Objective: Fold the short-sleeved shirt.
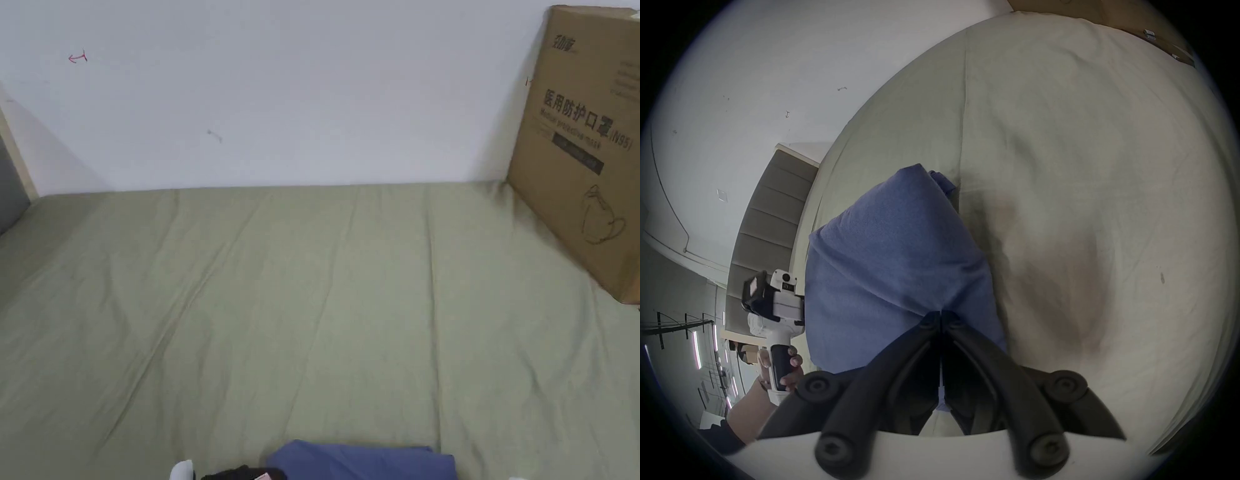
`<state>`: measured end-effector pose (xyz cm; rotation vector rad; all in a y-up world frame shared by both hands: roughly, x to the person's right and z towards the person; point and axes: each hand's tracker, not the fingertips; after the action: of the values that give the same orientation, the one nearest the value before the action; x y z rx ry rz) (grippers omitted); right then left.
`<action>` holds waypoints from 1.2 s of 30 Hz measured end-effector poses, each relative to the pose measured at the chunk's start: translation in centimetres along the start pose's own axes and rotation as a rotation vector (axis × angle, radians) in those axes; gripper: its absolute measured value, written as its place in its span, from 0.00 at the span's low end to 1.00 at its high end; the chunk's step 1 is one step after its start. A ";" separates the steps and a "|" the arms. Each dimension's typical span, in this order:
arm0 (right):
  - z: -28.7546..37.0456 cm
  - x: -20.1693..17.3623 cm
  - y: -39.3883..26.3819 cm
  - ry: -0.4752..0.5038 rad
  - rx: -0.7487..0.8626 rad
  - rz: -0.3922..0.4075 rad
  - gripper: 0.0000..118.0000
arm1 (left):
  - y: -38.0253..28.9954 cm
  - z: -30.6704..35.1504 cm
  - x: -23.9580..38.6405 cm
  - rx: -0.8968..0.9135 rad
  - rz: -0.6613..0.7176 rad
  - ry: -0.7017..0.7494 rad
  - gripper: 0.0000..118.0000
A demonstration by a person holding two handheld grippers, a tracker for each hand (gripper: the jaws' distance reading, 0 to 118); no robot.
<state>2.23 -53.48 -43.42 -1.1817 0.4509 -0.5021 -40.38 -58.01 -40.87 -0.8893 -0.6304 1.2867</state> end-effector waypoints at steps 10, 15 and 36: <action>0.0 0.2 -0.3 0.011 0.011 -0.046 0.00 | 0.3 -4.5 -4.2 -0.091 0.025 0.088 0.08; 0.7 -0.1 -0.4 0.024 0.016 -0.045 0.00 | -0.3 -3.6 1.3 -0.107 -0.102 0.213 0.08; 8.6 -9.5 -1.0 -0.025 0.162 0.240 0.00 | 10.1 28.5 11.7 0.150 -0.408 0.942 0.08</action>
<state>-0.59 -41.67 -39.07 -0.9627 0.5133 -0.3093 -66.96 -40.33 -35.08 -1.0483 0.0447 0.4387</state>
